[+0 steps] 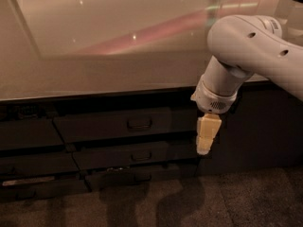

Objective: Open top drawer

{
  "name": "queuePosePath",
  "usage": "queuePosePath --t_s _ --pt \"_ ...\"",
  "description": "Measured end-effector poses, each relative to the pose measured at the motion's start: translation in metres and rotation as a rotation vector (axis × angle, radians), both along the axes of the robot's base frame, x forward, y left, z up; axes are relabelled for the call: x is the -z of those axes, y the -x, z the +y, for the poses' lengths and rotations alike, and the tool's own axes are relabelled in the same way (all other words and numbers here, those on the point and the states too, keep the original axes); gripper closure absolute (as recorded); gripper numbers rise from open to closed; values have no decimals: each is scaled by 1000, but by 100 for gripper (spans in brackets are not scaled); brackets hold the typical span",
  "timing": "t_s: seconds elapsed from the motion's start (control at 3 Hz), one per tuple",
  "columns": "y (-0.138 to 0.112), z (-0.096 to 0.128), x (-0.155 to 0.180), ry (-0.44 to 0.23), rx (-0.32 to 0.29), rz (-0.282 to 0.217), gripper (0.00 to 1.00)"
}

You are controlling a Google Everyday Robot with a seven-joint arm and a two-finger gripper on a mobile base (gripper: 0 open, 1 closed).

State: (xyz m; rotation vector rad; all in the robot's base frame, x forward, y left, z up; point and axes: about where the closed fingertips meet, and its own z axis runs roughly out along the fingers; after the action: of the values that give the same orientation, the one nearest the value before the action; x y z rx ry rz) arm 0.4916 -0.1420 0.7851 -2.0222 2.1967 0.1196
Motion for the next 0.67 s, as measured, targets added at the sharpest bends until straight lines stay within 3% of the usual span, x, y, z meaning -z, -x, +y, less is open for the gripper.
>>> queuePosePath --t_s 0.33,0.67 --pt "0 0 0 0 0 0 0" --pt "1 0 1 45 -11 -86 0"
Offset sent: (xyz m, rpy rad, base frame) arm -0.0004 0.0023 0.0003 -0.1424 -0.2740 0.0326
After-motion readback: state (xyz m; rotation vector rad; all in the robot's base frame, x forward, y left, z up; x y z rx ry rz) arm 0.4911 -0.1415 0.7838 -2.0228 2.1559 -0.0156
